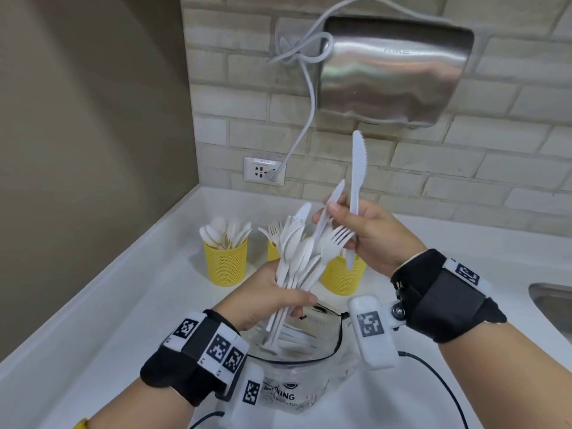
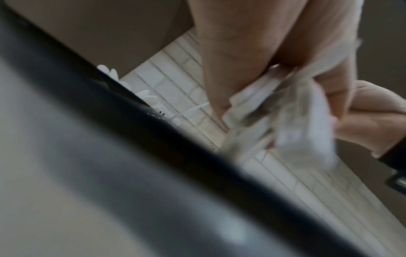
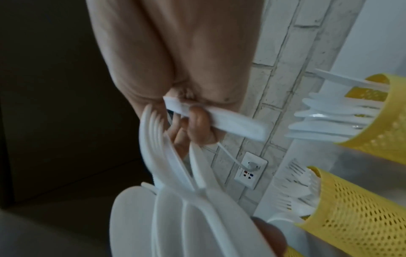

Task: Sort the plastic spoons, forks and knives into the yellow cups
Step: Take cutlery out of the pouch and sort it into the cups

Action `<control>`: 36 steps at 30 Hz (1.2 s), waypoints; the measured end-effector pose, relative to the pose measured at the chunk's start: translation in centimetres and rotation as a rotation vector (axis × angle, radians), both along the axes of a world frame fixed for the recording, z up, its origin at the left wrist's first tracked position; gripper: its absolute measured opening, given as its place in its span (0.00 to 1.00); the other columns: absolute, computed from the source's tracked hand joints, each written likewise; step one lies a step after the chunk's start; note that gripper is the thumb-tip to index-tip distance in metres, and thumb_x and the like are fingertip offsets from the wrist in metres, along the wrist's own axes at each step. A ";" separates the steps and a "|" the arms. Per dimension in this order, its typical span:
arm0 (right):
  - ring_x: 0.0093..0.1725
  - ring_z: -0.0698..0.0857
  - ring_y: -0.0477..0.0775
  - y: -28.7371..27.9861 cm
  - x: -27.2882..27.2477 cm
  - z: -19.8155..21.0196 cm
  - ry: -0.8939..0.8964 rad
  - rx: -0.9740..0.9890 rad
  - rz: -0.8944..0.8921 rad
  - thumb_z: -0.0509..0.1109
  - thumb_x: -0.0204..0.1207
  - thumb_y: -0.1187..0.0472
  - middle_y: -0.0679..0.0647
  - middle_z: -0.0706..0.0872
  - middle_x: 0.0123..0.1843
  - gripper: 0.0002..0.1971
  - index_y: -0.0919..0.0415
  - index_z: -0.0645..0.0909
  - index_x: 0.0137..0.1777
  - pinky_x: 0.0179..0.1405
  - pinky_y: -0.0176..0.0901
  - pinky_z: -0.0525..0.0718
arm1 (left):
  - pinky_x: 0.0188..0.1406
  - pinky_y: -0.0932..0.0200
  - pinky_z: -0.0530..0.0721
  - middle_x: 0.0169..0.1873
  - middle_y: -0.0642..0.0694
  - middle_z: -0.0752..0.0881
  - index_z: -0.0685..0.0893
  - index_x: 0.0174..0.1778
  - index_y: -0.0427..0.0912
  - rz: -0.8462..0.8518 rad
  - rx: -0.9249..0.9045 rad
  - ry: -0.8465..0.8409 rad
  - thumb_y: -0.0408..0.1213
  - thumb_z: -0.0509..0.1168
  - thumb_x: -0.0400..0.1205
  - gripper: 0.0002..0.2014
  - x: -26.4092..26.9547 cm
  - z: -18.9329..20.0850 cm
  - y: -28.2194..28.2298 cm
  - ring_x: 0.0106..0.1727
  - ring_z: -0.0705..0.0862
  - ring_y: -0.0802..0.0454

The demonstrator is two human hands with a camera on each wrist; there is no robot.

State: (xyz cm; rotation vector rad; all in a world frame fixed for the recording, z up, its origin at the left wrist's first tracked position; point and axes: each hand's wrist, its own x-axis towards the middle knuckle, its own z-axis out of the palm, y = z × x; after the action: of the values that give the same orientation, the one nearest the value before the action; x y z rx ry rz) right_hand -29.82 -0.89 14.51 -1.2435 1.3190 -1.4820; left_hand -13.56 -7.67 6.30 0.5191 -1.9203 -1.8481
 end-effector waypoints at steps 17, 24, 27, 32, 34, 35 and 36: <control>0.14 0.63 0.41 0.8 2.5 1.2 0.143 0.042 -0.254 0.67 0.77 0.65 0.45 0.66 0.19 0.03 0.58 0.76 0.45 0.13 0.30 0.60 | 0.27 0.80 0.74 0.35 0.62 0.80 0.75 0.58 0.47 0.559 -0.362 0.016 0.27 0.70 0.73 0.20 -1.6 -1.7 1.8 0.33 0.81 0.76; 0.15 0.62 0.42 0.5 2.4 0.2 0.134 0.184 0.020 0.67 0.77 0.66 0.42 0.72 0.16 0.04 0.67 0.79 0.44 0.13 0.31 0.58 | 0.37 0.76 0.77 0.42 0.64 0.82 0.75 0.65 0.48 0.482 -0.356 -0.013 0.29 0.72 0.72 0.27 -1.4 -2.3 1.8 0.42 0.81 0.68; 0.15 0.63 0.42 0.2 2.4 0.0 0.138 0.099 -0.071 0.67 0.78 0.65 0.47 0.73 0.19 0.08 0.63 0.78 0.37 0.13 0.31 0.60 | 0.33 0.77 0.76 0.39 0.60 0.82 0.76 0.61 0.49 0.440 -0.319 -0.026 0.29 0.71 0.73 0.22 -1.4 -2.5 1.6 0.37 0.81 0.64; 0.14 0.64 0.39 0.3 -0.5 3.0 -0.050 -0.316 -0.478 0.62 0.81 0.65 0.51 0.70 0.23 0.13 0.58 0.72 0.33 0.12 0.28 0.61 | 0.26 0.69 0.79 0.31 0.51 0.82 0.78 0.52 0.45 0.387 -0.179 -0.017 0.24 0.70 0.73 0.16 -1.2 -3.4 1.0 0.25 0.79 0.64; 0.16 0.66 0.40 0.6 -3.2 4.1 -0.003 -0.399 -0.644 0.61 0.81 0.62 0.52 0.70 0.26 0.13 0.56 0.72 0.33 0.15 0.30 0.63 | 0.26 0.66 0.80 0.30 0.49 0.83 0.79 0.53 0.39 0.415 -0.099 0.003 0.24 0.71 0.73 0.15 -1.1 -3.7 0.5 0.24 0.80 0.62; 0.19 0.69 0.41 0.7 -4.5 4.2 0.081 -0.393 -0.733 0.62 0.80 0.60 0.51 0.72 0.28 0.12 0.54 0.72 0.33 0.18 0.32 0.66 | 0.25 0.66 0.80 0.30 0.47 0.82 0.79 0.53 0.37 0.431 -0.065 0.019 0.24 0.71 0.73 0.14 -1.0 -3.7 0.2 0.23 0.80 0.61; 0.24 0.72 0.44 0.6 -5.8 4.0 0.203 -0.356 -0.815 0.62 0.79 0.57 0.50 0.73 0.29 0.11 0.54 0.74 0.34 0.23 0.35 0.68 | 0.24 0.67 0.79 0.30 0.46 0.82 0.78 0.52 0.37 0.440 -0.042 0.035 0.23 0.70 0.74 0.13 -0.9 -3.7 -0.1 0.22 0.80 0.60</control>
State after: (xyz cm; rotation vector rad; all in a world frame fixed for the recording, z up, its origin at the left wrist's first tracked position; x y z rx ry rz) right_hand -35.64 -0.33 18.50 -1.1386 1.8910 -2.2768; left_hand -14.50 -7.75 2.59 0.8152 -1.6533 -1.5200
